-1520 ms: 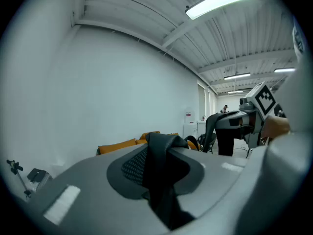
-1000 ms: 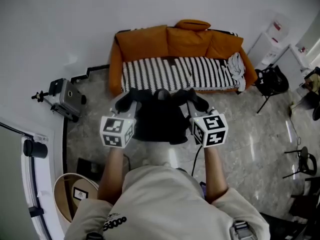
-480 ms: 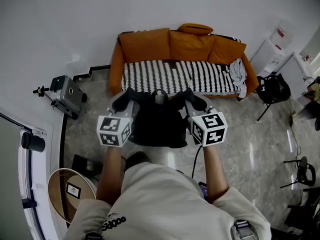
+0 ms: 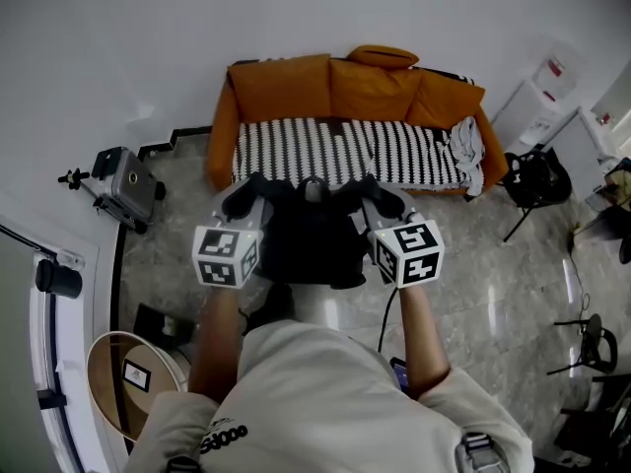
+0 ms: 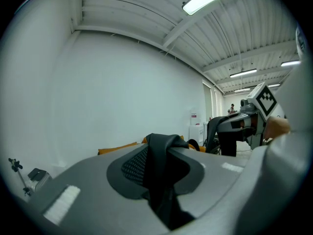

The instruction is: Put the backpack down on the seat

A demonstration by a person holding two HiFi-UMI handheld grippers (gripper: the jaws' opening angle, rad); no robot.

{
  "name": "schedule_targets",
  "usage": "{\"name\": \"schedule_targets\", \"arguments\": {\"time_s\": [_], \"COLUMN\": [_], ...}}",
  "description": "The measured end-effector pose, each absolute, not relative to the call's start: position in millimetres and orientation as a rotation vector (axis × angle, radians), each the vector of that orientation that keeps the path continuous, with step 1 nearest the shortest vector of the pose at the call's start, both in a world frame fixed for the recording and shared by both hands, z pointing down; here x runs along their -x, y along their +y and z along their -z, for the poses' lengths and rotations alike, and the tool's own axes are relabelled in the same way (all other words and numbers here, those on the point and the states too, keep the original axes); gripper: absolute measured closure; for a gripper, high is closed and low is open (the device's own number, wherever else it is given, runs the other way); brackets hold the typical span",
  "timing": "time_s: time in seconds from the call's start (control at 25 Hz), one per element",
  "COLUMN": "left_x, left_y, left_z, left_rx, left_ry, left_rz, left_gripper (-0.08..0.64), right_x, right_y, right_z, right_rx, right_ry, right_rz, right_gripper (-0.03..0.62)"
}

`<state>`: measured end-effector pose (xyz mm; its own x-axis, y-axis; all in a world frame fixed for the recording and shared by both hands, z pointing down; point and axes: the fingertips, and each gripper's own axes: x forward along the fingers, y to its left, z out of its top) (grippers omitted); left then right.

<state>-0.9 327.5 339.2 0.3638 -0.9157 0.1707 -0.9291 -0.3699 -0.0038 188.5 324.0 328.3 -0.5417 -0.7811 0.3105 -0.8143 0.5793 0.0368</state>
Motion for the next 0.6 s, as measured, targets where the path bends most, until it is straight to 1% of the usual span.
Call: {"name": "schedule_targets", "arguments": {"time_s": [0.28,0.6], "left_x": [-6,0], "left_y": [289,237], "left_z": [-342,-357], "left_rx": [-2.512,-2.506], "left_ry": [-1.69,-1.658], "left_rz": [-0.215,-0.232], "left_gripper": [0.497,0.497], "right_x": [-198,-190], "right_y": [289,237], "right_z": [-331,-347], "right_rx": [-1.315,-1.335], "right_ry": [-2.521,-2.507], "right_rz": [-0.173,-0.217], "right_gripper": [0.568,0.568]}}
